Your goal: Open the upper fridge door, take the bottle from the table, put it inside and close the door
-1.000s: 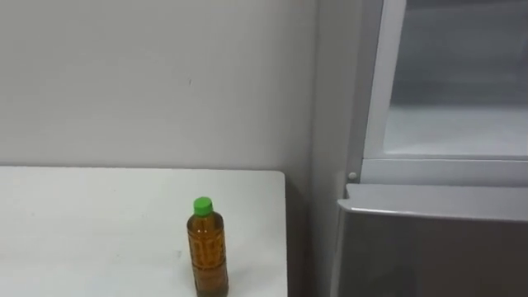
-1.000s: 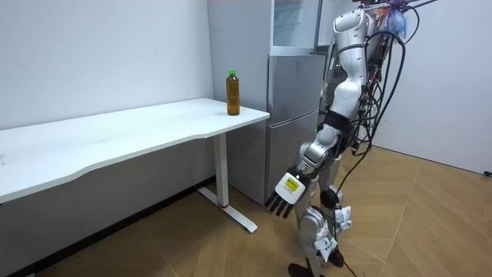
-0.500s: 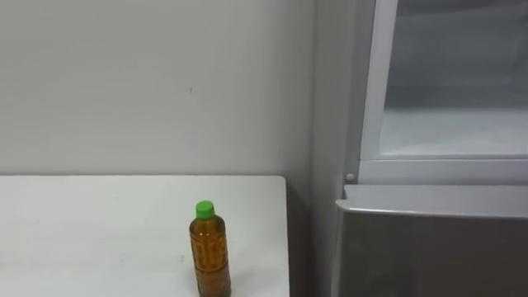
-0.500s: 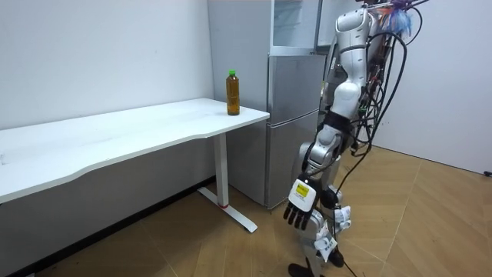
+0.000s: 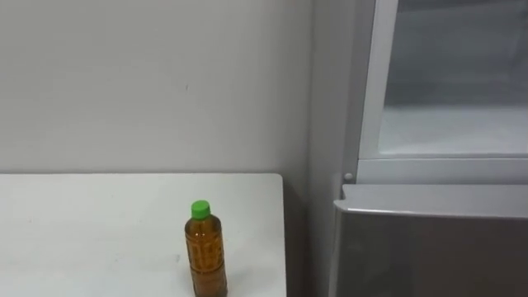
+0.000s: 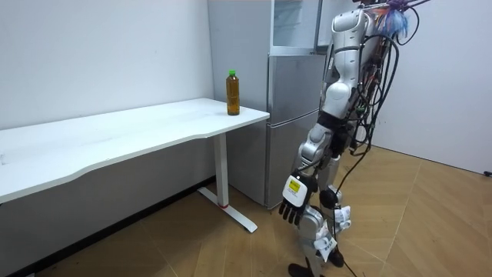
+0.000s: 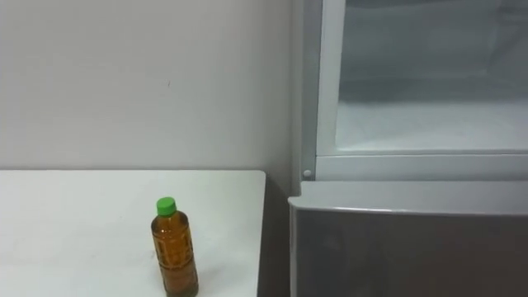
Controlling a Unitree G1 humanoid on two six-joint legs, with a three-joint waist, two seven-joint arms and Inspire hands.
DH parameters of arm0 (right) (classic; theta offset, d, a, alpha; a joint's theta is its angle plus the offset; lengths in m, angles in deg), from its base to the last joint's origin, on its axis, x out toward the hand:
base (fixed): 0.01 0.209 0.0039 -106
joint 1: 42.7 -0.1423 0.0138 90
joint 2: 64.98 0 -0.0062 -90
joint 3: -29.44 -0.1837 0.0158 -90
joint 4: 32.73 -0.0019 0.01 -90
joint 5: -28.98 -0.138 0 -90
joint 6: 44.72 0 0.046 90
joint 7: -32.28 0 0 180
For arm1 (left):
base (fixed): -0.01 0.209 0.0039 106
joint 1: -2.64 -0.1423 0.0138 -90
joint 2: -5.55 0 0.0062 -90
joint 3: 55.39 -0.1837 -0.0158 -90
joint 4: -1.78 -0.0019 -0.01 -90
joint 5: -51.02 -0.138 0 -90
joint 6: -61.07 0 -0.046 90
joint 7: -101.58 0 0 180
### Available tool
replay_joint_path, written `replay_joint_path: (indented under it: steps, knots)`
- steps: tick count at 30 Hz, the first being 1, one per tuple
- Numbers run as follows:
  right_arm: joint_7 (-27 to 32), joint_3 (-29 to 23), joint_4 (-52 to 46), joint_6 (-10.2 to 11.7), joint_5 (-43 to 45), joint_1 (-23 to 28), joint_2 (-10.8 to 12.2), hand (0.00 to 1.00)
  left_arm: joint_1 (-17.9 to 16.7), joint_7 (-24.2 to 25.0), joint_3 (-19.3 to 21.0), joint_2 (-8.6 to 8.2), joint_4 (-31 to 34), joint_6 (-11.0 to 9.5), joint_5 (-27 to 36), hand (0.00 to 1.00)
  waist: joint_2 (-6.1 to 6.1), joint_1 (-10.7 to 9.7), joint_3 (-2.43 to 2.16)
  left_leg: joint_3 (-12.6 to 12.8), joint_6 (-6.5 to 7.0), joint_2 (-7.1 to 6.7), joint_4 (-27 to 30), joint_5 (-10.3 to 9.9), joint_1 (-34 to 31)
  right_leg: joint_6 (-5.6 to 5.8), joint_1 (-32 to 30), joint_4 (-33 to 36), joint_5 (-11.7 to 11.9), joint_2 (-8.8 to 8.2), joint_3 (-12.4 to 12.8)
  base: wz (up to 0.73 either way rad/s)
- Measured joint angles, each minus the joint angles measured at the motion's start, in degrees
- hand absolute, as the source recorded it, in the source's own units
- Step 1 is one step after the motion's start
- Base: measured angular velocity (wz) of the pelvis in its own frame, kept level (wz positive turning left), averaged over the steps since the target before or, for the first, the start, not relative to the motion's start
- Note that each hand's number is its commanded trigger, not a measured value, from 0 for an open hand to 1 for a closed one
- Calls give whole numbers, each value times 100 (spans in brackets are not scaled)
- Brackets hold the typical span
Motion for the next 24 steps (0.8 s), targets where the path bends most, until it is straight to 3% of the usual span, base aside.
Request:
replay_joint_path:
  steps: [11,16,21,24]
  knots:
    - [39,5,-30,-9,-66,0,25,0,10,0,-19,-5,-76,-1,9,0,-2,1,11,63,0,-3,1,0,-5,7,-36,-3,-8,1,113,-3]
    - [-206,-1,-339,-4,73,17,-4,0,13,0,1,23,-77,-88,3,0,-1,-7,11,106,0,3,2,0,-79,5,-124,16,-5,0,114,-2]
    - [-642,142,-1156,-3,208,32,19,0,21,2,9,25,-64,-307,4,0,-52,8,3,153,0,15,5,0,-100,0,-162,31,-2,-3,123,-4]
    - [-953,236,-2108,9,506,20,17,0,51,3,22,30,-64,-404,-22,0,-68,13,31,152,0,18,-7,0,-106,-4,-188,37,0,-1,127,-2]
